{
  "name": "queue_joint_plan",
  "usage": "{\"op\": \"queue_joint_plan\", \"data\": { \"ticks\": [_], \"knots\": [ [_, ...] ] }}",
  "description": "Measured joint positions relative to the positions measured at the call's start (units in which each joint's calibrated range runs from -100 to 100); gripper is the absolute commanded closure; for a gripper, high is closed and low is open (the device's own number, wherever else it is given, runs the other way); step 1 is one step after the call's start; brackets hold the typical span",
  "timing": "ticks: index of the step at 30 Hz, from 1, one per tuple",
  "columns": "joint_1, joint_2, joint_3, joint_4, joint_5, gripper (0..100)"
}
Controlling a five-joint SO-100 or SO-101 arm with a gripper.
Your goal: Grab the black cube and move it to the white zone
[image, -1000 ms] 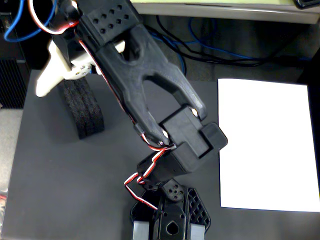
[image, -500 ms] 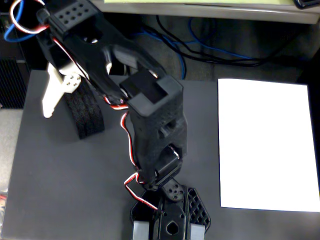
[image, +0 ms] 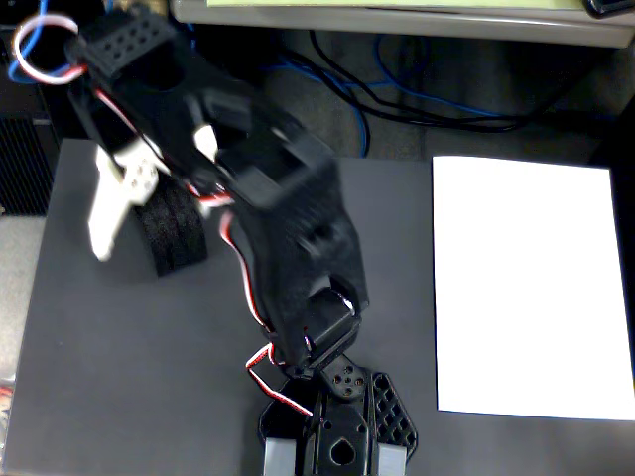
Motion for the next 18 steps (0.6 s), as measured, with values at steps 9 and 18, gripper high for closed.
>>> {"op": "queue_joint_plan", "data": {
  "ticks": [9, 18],
  "knots": [
    [-0.07, 8.32, -1.92, -0.09, 0.16, 99],
    [0.15, 8.74, -5.58, -0.17, -4.98, 99]
  ]
}}
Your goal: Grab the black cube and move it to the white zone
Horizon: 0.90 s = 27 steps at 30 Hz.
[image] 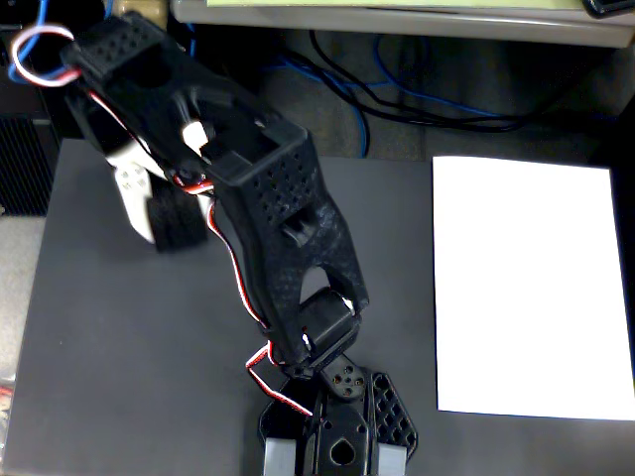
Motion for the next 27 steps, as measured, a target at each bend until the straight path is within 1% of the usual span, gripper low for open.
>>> {"op": "queue_joint_plan", "data": {
  "ticks": [6, 11, 14, 16, 18, 20, 24, 26, 27],
  "knots": [
    [-0.15, 0.5, -17.28, 7.02, -6.14, 99],
    [-0.15, -0.75, -19.01, 7.7, -11.85, 99],
    [-0.15, -14.81, -17.28, 7.79, -13.95, 99],
    [1.18, -26.3, -11.52, 7.79, -17.1, 99],
    [4.28, -36.87, -5.48, 8.13, -19.77, 99],
    [9.82, -45.94, -0.82, 8.64, -20.72, 99],
    [30.43, -61.34, 2.29, 8.73, -21.03, 99],
    [39.0, -66.0, 3.93, 8.73, -21.51, 99],
    [41.8, -67.42, 4.84, 8.73, -22.13, 99]
  ]
}}
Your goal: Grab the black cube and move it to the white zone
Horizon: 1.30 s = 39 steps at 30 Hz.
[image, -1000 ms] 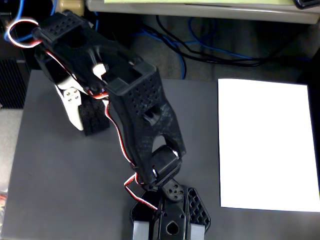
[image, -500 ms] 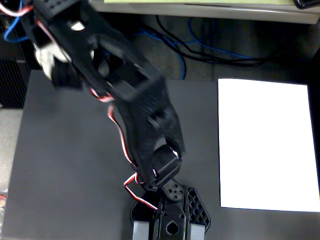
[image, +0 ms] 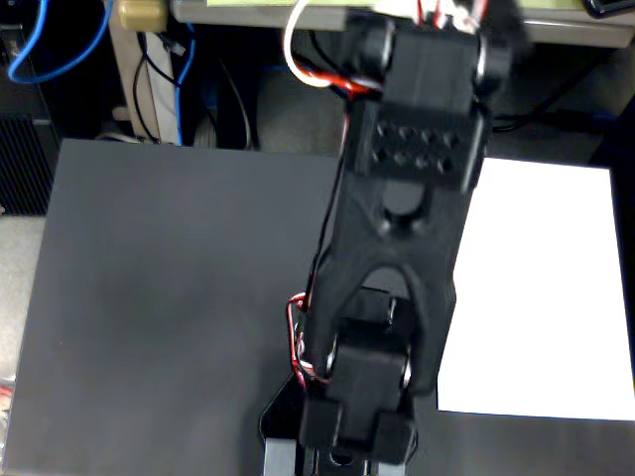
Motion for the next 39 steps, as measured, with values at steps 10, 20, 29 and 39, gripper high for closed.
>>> {"op": "queue_joint_plan", "data": {
  "ticks": [10, 20, 29, 39],
  "knots": [
    [14.18, -1.33, 0.55, 0.09, -7.08, 99],
    [29.99, -0.67, 4.94, -1.2, -7.08, 99],
    [43.28, 19.31, 15.63, -16.09, -3.15, 99],
    [38.26, 32.38, 23.03, -25.67, -2.88, 99]
  ]
}}
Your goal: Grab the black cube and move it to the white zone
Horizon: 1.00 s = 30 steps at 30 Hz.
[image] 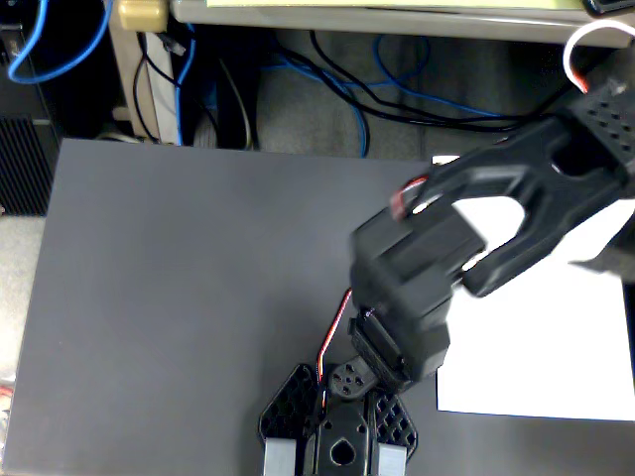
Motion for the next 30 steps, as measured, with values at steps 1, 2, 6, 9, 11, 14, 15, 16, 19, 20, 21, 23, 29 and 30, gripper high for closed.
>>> {"op": "queue_joint_plan", "data": {
  "ticks": [1, 2, 6, 9, 11, 14, 15, 16, 19, 20, 21, 23, 29, 30],
  "knots": [
    [0.0, 2.83, -0.09, -0.26, -0.05, 99],
    [0.0, 5.08, -0.09, -0.26, 0.47, 99],
    [0.0, 10.15, -0.09, -0.26, 2.36, 94],
    [-0.07, 10.32, -0.09, -0.26, 3.57, 84],
    [-3.03, 10.32, -0.09, -0.26, 3.57, 84],
    [-4.58, 10.32, -0.09, 1.97, 3.57, 84],
    [-4.73, 10.32, -0.09, 2.05, 3.57, 84],
    [-5.47, 10.32, -0.09, 2.05, 3.57, 84],
    [-5.54, 10.32, -0.09, 2.05, 3.57, 83],
    [-5.61, 10.32, -0.09, 2.05, 3.57, 79],
    [-5.61, 10.32, -0.09, 2.05, 3.57, 72],
    [-5.61, 10.32, -0.09, 2.05, 3.57, 66],
    [-5.61, 10.32, -0.09, 2.57, 7.66, 66],
    [-5.61, 10.32, -0.09, 3.42, 8.13, 66]
  ]
}}
